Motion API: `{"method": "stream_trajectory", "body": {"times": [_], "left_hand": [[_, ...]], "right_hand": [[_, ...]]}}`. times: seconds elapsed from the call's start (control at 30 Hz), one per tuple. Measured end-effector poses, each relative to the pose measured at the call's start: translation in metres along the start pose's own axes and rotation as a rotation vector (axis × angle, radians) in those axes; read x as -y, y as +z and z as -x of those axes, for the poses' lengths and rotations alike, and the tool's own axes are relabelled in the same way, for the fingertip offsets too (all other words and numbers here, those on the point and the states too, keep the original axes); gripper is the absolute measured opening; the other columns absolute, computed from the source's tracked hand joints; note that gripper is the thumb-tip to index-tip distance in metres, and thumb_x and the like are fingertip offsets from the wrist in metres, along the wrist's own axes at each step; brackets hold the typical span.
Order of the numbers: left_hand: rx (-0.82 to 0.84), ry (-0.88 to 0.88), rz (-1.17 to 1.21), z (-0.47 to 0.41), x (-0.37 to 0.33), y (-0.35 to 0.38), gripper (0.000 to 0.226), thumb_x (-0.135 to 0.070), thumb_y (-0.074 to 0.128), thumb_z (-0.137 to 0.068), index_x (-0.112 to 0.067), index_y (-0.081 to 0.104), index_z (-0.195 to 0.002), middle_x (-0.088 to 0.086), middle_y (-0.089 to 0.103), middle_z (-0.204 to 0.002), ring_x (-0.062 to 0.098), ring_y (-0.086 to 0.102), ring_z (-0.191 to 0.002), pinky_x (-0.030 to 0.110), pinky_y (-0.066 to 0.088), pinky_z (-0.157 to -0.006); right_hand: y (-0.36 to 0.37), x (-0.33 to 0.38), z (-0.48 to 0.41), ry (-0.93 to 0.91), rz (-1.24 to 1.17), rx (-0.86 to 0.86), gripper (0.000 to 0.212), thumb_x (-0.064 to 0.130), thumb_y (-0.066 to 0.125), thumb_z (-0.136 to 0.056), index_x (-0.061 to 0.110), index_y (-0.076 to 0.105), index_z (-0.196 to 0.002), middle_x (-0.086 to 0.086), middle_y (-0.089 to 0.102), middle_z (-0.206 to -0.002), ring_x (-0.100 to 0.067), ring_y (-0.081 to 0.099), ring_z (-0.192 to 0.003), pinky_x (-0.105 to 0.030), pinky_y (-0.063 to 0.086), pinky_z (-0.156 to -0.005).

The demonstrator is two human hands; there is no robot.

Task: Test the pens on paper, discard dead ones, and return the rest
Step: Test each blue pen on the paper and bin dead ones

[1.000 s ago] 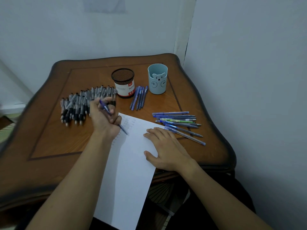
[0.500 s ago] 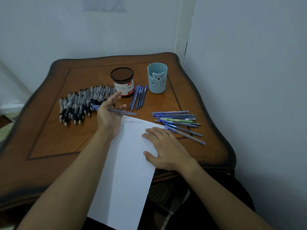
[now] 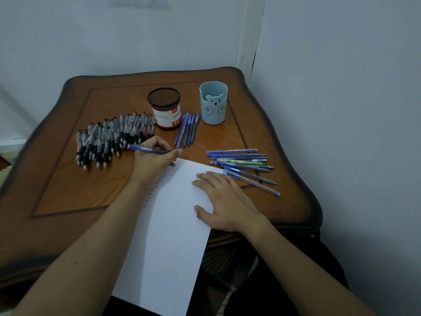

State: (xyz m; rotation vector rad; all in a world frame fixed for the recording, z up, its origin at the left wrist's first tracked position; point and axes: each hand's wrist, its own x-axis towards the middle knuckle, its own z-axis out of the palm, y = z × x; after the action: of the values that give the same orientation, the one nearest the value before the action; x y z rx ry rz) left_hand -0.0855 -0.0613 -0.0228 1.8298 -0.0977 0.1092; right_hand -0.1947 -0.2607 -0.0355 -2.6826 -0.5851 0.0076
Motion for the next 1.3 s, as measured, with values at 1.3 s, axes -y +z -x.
{"method": "stream_trajectory", "body": {"times": [1.3], "left_hand": [[-0.020,0.121,-0.197,0.003,0.009,-0.002,0.039,0.014,0.049,-0.066,-0.015,0.027,-0.053,-0.011,0.027,-0.045,0.006,0.025,-0.047,0.023,0.021,-0.049]], "right_hand": [[-0.001,0.001,0.000,0.016,-0.007,-0.005,0.061,0.053,0.052,-0.094,0.028,0.040,-0.148,0.008,0.031,-0.159,-0.010,0.020,-0.147,-0.036,0.009,-0.120]]}}
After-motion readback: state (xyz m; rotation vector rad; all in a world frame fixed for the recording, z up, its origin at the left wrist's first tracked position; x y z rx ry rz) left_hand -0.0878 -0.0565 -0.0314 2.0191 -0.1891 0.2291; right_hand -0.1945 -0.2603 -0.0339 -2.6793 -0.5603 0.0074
